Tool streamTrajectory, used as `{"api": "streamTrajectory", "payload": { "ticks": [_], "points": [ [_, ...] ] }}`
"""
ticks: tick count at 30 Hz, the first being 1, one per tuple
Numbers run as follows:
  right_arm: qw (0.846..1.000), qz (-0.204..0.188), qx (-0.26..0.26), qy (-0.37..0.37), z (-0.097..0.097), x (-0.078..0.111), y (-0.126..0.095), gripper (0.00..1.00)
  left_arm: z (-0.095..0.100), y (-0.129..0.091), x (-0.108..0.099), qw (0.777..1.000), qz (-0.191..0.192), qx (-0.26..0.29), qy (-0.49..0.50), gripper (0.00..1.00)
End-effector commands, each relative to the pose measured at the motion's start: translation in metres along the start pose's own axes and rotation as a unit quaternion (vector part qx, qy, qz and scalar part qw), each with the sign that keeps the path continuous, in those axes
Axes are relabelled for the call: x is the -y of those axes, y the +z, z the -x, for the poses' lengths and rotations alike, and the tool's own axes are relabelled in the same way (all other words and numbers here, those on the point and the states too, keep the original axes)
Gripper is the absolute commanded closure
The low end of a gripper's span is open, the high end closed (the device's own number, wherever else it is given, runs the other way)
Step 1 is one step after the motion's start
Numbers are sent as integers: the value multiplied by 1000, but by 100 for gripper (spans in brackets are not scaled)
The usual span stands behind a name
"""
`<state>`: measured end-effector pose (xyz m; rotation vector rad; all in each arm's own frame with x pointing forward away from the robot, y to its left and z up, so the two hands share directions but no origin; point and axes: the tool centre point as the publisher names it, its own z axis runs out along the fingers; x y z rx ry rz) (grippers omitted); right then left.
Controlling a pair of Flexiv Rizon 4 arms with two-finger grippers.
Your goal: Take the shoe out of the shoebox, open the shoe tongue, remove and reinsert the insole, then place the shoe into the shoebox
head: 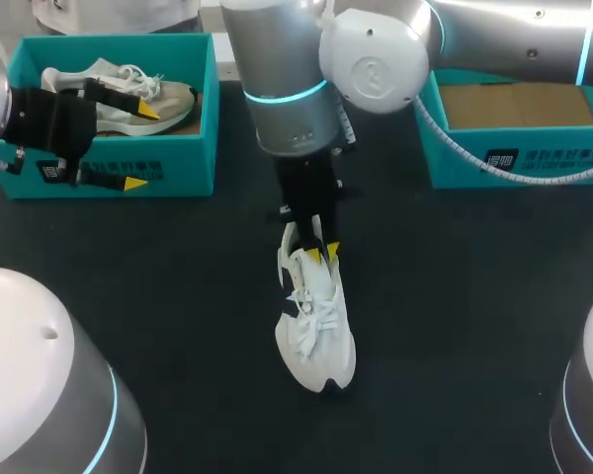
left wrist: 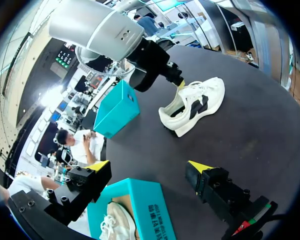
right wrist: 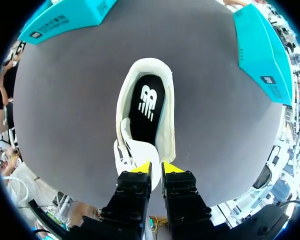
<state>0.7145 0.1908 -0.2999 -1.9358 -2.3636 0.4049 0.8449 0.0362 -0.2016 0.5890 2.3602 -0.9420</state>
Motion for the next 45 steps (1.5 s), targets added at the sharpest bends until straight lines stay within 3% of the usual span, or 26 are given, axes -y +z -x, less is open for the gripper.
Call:
{"api": "streamTrajectory", "payload": {
  "ticks": [1, 7, 13, 19, 20, 24, 27, 32, 38, 41, 43, 44, 45],
  "points": [
    [1000, -9, -4, 9, -4, 9, 12, 87, 0, -1, 0, 1000, 1, -1, 0, 0],
    [999, -28, -1, 20, -8, 19, 24, 88, 0, -1, 0, 1000, 1, -1, 0, 0],
    [999, -37, 19, 22, -4, 7, 37, 94, 0, -1, 0, 1000, 1, -1, 0, 0],
    [999, -29, 20, 7, -13, -3, 35, 87, 0, -1, 0, 1000, 1, -1, 0, 0],
    [999, -31, 27, 8, -12, -3, 34, 82, 0, -1, 0, 1000, 1, -1, 0, 0],
    [999, -23, 39, 28, 0, 3, 24, 78, 0, -1, 0, 1000, 1, -1, 0, 0],
    [998, -7, 50, 35, 8, 4, 11, 76, 0, -1, 0, 1000, 1, -1, 0, 0],
    [998, 50, 27, 32, 12, -11, -3, 74, 0, -1, 0, 1000, 1, -1, 0, 0],
    [992, 116, -33, -34, 1, -39, 7, 75, 0, -1, 0, 1000, 1, -1, 0, 0],
    [977, 178, -34, -113, 5, -45, -7, 76, 0, -1, 0, 1000, 1, -1, 0, 0],
    [954, 205, 29, -216, 6, -47, -18, 80, 0, -1, 0, 1000, 1, -1, 0, 0],
    [941, 211, 30, -263, 4, -47, -23, 65, 0, -1, 0, 1000, 1, -1, 0, 0],
    [937, 191, 52, -287, 4, -48, -26, 39, 0, -1, 0, 1000, 1, -1, 0, 0]
  ]
}}
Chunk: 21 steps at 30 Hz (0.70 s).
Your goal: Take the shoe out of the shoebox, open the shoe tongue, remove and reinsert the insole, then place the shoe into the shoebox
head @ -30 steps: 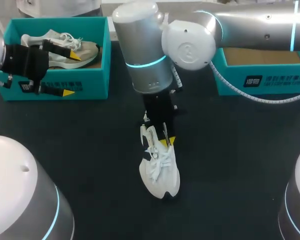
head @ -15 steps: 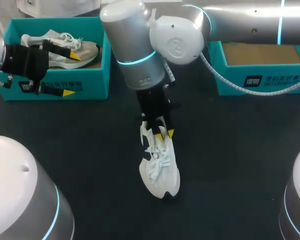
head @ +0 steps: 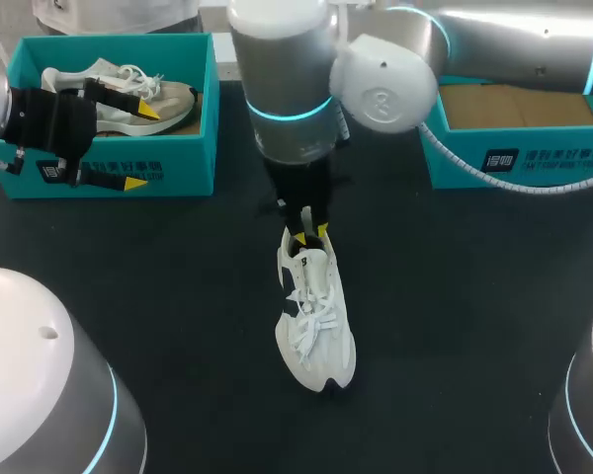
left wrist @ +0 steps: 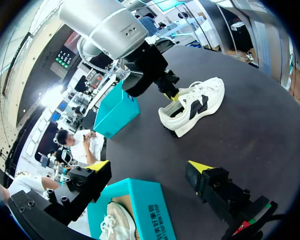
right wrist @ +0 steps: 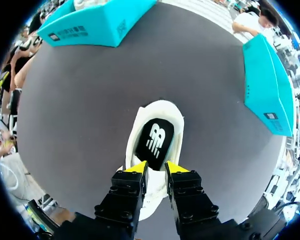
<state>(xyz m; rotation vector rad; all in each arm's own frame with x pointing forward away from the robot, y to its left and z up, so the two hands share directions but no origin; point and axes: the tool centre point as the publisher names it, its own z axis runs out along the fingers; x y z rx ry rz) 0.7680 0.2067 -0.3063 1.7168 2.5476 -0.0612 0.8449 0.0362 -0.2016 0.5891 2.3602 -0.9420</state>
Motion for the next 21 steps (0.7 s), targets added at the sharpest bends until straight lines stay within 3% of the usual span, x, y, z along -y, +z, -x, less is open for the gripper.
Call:
{"api": "streamTrajectory", "payload": {
  "ticks": [1, 15, 18, 21],
  "points": [
    [975, 58, 39, -211, 8, 4, -20, 0, 0, -1, 0, 1000, 1, -1, 0, 0],
    [975, 58, 39, -211, 8, 4, -20, 0, 0, -1, 0, 1000, 1, -1, 0, 0],
    [934, 41, 75, -348, 10, -6, -10, 0, 0, -1, 0, 1000, 1, -1, 0, 0],
    [907, 53, 102, -406, 24, -16, -10, 0, 0, -1, 0, 1000, 1, -1, 0, 0]
  ]
}}
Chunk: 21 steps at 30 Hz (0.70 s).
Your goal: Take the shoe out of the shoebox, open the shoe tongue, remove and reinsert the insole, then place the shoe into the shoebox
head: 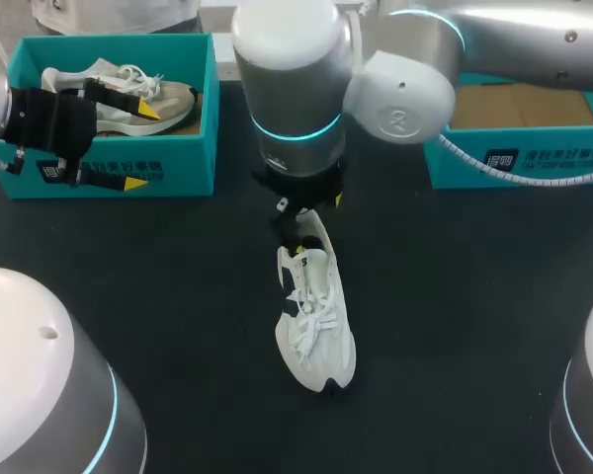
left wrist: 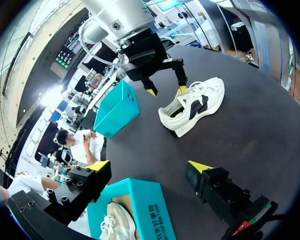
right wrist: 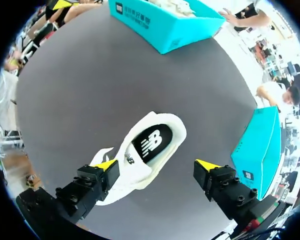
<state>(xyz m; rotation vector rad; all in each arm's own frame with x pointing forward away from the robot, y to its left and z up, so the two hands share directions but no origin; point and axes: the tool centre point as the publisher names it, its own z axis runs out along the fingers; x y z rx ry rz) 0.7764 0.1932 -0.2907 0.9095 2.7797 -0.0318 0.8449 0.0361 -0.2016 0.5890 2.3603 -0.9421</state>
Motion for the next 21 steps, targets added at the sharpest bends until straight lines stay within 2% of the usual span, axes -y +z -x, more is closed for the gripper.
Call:
{"api": "streamTrajectory", "payload": {
  "ticks": [1, 4, 7, 13, 17, 21],
  "points": [
    [984, -13, 50, -171, 18, -10, 7, 0, 0, -1, 0, 1000, 1, -1, 0, 0],
    [978, -24, 62, -197, 34, -14, 12, 0, 0, -1, 0, 1000, 1, -1, 0, 0],
    [973, -23, 61, -220, 40, -23, 19, 0, 0, -1, 0, 1000, 1, -1, 0, 0],
    [968, -7, 41, -246, 31, -44, 35, 0, 0, -1, 0, 1000, 1, -1, 0, 0],
    [967, 0, 31, -255, 26, -52, 45, 0, 0, -1, 0, 1000, 1, -1, 0, 0],
    [966, -6, 34, -258, 29, -56, 58, 0, 0, -1, 0, 1000, 1, -1, 0, 0]
  ]
}}
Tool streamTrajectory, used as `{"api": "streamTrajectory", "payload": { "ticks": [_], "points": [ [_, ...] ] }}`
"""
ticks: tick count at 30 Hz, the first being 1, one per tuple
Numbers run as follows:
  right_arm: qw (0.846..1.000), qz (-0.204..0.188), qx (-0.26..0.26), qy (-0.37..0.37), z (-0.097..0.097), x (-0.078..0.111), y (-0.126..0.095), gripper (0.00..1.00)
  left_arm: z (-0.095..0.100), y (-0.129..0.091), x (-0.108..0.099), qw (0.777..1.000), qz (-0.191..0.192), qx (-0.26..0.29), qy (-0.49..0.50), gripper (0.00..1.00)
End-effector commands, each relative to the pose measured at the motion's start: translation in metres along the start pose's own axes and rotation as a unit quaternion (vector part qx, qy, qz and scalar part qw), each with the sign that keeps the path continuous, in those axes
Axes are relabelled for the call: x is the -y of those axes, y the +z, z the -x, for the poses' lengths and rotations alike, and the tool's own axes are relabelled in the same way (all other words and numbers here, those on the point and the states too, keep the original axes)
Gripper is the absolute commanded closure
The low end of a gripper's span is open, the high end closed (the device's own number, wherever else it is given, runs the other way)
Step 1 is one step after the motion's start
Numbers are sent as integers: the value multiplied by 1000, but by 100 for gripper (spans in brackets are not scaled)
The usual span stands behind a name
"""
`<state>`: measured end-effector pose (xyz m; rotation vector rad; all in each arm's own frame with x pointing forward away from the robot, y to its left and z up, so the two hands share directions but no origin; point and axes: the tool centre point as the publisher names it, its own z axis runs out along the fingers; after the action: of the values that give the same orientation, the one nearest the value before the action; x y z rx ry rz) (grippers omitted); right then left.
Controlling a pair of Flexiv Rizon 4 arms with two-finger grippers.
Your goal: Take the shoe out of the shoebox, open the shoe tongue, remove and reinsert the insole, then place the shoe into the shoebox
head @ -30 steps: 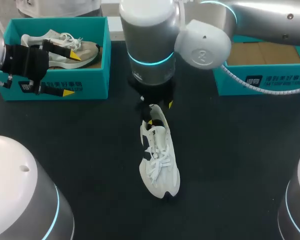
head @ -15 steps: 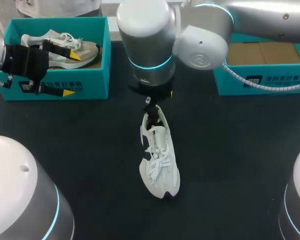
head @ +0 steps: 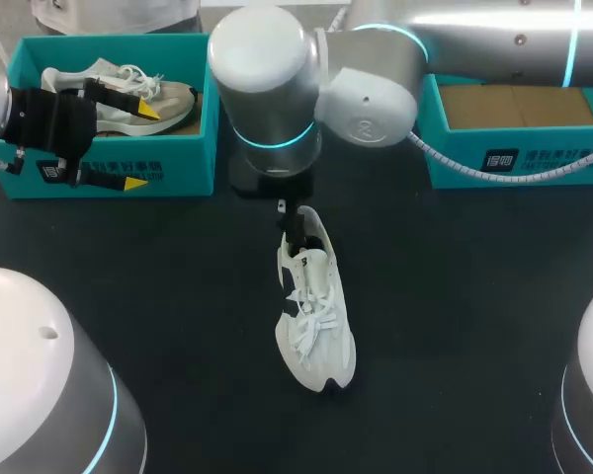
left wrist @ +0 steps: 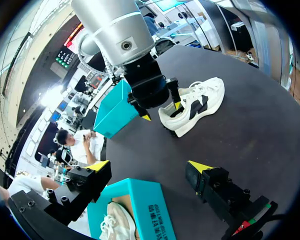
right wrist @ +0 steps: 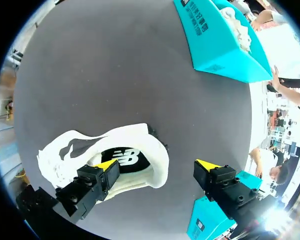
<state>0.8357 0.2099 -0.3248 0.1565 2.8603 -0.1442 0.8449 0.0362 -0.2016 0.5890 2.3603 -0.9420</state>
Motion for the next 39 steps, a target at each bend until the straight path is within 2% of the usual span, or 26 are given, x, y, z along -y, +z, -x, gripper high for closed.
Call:
{"api": "streamTrajectory", "payload": {
  "ticks": [1, 8, 9, 11, 12, 13, 14, 15, 16, 17, 18, 27, 29, 32, 39],
  "points": [
    [1000, -6, -5, 0, 4, -7, 18, 0, 0, -1, 0, 1000, 1, -1, 0, 0],
    [1000, -14, -4, -6, 8, 1, 30, 0, 0, -1, 0, 1000, 1, -1, 0, 0],
    [1000, -12, 2, -8, 8, 3, 32, 4, 0, -1, 0, 1000, 1, -1, 0, 0],
    [1000, -11, -2, -9, 10, 5, 34, 2, 0, -1, 0, 1000, 1, -1, 0, 0],
    [1000, -13, -2, -10, 10, 6, 35, 5, 0, -1, 0, 1000, 1, -1, 0, 0],
    [1000, -9, -2, -13, 10, 6, 36, 22, 0, -1, 0, 1000, 1, -1, 0, 0],
    [1000, -8, -3, -19, 11, 7, 37, 50, 0, -1, 0, 1000, 1, -1, 0, 0],
    [1000, -8, -4, -20, 11, 7, 38, 53, 0, -1, 0, 1000, 1, -1, 0, 0],
    [1000, -8, -4, -26, 11, 7, 40, 65, 0, -1, 0, 1000, 1, -1, 0, 0],
    [1000, -8, -5, -30, 11, 7, 41, 93, 0, -1, 0, 1000, 1, -1, 0, 0],
    [999, -8, -5, -31, 11, 7, 42, 100, 0, -1, 0, 1000, 1, -1, 0, 0],
    [999, -25, 24, -8, 8, 1, 51, 100, 0, -1, 0, 1000, 1, -1, 0, 0],
    [999, -32, 33, -4, 6, 6, 48, 100, 0, -1, 0, 1000, 1, -1, 0, 0],
    [999, -35, 38, 3, 8, 15, 29, 100, 0, -1, 0, 1000, 1, -1, 0, 0],
    [999, -29, 23, -6, 33, 44, -61, 100, 0, -1, 0, 1000, 1, -1, 0, 0]
  ]
}}
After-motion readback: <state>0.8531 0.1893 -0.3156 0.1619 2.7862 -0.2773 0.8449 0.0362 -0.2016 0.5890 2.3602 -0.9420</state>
